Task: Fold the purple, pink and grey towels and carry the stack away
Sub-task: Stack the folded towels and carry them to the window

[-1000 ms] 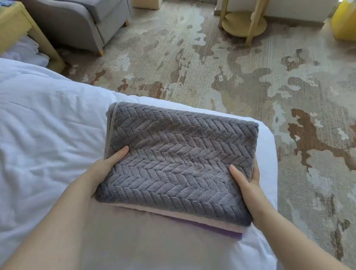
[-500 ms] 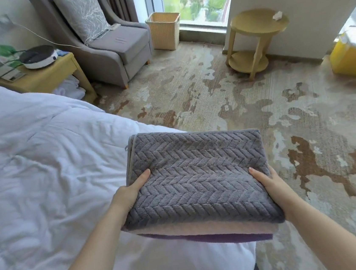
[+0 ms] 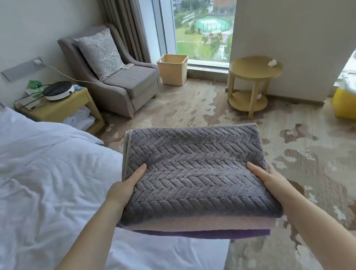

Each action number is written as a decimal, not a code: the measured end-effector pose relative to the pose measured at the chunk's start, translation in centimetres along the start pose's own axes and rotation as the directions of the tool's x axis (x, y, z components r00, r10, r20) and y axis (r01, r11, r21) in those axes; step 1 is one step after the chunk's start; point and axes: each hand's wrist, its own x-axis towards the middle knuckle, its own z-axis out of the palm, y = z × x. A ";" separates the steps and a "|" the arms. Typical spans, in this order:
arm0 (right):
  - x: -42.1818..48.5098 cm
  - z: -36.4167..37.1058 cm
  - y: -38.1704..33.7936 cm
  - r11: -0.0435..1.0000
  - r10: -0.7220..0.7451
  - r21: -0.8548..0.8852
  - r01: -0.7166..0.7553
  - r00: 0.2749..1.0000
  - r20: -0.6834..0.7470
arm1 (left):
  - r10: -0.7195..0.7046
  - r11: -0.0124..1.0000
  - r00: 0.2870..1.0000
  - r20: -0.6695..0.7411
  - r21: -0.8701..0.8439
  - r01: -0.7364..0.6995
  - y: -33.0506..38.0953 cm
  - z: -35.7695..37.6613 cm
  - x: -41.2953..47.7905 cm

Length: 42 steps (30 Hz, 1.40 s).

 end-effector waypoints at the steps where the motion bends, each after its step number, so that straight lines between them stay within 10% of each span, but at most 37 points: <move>1: 1.0 -1.6 -0.8 1.000 0.002 -0.001 -0.002 1.000 0.007 | 0.003 1.000 1.000 -0.003 -0.012 -0.003 1.3 1.7 0.0; 13: 13.4 -17.6 -11.5 0.996 -0.085 0.025 0.085 0.996 0.001 | 0.089 0.985 0.992 0.085 -0.156 -0.075 14.8 19.6 4.6; 42: 71.5 -19.7 -31.7 0.996 -0.024 0.084 0.018 0.997 0.074 | 0.057 0.991 0.997 -0.049 -0.120 -0.063 48.5 40.6 49.2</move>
